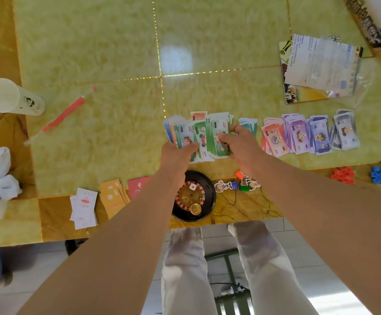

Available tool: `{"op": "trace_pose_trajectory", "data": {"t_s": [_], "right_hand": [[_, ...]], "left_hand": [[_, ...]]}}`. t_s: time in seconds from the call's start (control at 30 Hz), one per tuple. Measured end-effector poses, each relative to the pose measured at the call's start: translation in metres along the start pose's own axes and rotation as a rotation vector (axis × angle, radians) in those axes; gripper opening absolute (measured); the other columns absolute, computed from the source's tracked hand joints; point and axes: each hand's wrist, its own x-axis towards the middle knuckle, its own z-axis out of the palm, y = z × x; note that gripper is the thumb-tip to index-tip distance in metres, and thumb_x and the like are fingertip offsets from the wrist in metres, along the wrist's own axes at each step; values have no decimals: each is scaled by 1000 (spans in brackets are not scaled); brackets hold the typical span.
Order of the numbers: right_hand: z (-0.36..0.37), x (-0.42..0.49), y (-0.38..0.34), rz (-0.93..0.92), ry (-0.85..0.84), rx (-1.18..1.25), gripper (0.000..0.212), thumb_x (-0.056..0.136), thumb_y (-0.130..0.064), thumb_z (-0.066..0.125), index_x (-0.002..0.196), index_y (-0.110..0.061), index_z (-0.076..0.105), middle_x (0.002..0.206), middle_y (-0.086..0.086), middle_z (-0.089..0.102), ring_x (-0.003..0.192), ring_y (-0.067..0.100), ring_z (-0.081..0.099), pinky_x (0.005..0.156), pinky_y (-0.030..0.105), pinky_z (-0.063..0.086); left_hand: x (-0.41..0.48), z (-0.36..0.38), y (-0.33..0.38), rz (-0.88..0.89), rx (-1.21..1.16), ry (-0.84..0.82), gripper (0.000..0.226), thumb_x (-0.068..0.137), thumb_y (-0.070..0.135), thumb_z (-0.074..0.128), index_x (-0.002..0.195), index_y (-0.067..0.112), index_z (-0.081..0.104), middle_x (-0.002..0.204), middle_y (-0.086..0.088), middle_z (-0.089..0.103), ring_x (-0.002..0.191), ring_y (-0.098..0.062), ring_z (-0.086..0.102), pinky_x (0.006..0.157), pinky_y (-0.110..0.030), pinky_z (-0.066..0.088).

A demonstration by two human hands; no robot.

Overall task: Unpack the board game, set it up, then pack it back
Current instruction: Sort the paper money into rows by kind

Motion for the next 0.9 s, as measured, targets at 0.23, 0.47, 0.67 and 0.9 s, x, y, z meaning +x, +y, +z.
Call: {"op": "trace_pose_trajectory", "data": {"t_s": [0.23, 0.47, 0.67, 0.9], "right_hand": [[5, 0, 2, 21, 0, 8, 26, 90, -8, 63, 115, -14, 57, 109, 9, 69, 96, 24, 69, 92, 44, 54], [10, -1, 1, 14, 27, -46, 35, 92, -4, 58, 127, -7, 55, 113, 10, 67, 94, 22, 67, 90, 40, 54], [1, 3, 7, 35, 242, -187, 27, 90, -8, 46, 115, -13, 55, 93, 5, 58, 67, 12, 47, 63, 26, 40], [10, 1, 16, 148, 101, -245, 44, 89, -3, 53, 133, -8, 51, 119, 13, 62, 85, 20, 62, 79, 36, 54]], "left_hand": [[-2, -6, 0, 8, -28, 15, 15, 82, 7, 74, 89, 18, 66, 93, -2, 73, 92, -23, 70, 89, -43, 55], [-5, -17, -2, 47, -52, -6, 8, 84, 5, 70, 87, 13, 68, 90, -9, 74, 82, -25, 71, 86, -43, 56], [-5, -36, -4, -7, -115, 42, 6, 92, 4, 59, 94, 7, 65, 84, -8, 72, 70, -17, 69, 74, -33, 58], [-4, -34, -4, -31, -103, -25, 11, 91, 3, 55, 95, 7, 64, 85, -11, 71, 77, -23, 66, 88, -42, 56]]}}
